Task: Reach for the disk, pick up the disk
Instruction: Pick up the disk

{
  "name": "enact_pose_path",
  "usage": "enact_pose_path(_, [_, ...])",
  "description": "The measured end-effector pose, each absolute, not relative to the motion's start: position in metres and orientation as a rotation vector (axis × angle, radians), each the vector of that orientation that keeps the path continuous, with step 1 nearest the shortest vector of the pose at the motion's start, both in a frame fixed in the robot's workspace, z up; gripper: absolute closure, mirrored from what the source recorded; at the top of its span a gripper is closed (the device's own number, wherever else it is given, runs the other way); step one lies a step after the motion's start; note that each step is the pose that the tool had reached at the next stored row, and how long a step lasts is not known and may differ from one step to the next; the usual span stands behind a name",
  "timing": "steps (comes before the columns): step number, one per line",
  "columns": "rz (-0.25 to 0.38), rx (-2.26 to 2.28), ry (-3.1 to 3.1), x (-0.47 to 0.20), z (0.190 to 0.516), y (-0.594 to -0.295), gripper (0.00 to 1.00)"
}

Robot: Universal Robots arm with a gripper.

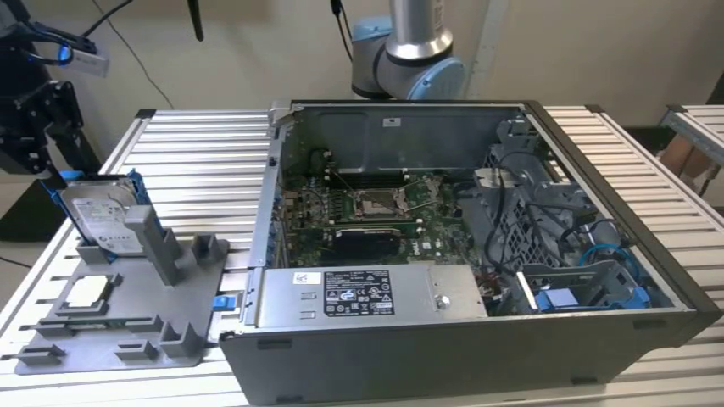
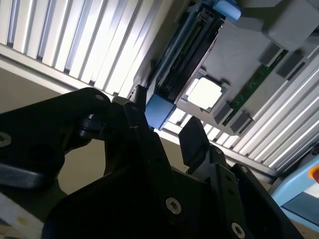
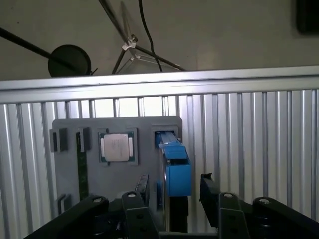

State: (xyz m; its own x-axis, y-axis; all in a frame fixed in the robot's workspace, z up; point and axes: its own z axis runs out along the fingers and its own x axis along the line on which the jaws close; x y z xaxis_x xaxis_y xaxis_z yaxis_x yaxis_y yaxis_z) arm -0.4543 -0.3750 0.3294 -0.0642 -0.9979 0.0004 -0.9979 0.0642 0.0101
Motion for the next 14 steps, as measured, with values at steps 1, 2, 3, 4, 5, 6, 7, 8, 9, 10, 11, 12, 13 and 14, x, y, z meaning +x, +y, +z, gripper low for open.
enact_pose_path(1, [-0.011,2.144,-2.286,-0.454,0.328,-0.375,0.00])
enact_pose_path(2, [-0.011,2.144,-2.286,-0.454,0.326,-0.375,0.00])
enact_pose_path(3, [-0.011,2.145,-2.286,-0.454,0.324,-0.375,0.00])
enact_pose_path(4, [-0.011,2.145,-2.286,-0.454,0.323,-0.375,0.00])
enact_pose_path(5, [-0.011,2.145,-2.286,-0.454,0.321,-0.375,0.00])
enact_pose_path(6, [-0.011,2.145,-2.285,-0.454,0.319,-0.375,0.00])
enact_pose_path(7, [-0.011,2.145,-2.285,-0.454,0.317,-0.375,0.00])
enact_pose_path(8, [-0.011,2.145,-2.285,-0.454,0.316,-0.375,0.00])
enact_pose_path(9, [-0.011,2.146,-2.285,-0.454,0.314,-0.375,0.00])
enact_pose_path(10, [-0.011,2.146,-2.285,-0.454,0.312,-0.375,0.00])
enact_pose_path(11, [-0.011,2.146,-2.284,-0.454,0.311,-0.375,0.00])
enact_pose_path(12, [-0.011,2.146,-2.284,-0.454,0.309,-0.375,0.00])
enact_pose_path(13, [-0.011,2.147,-2.284,-0.454,0.307,-0.375,0.00])
enact_pose_path(14, [-0.011,2.147,-2.284,-0.454,0.305,-0.375,0.00])
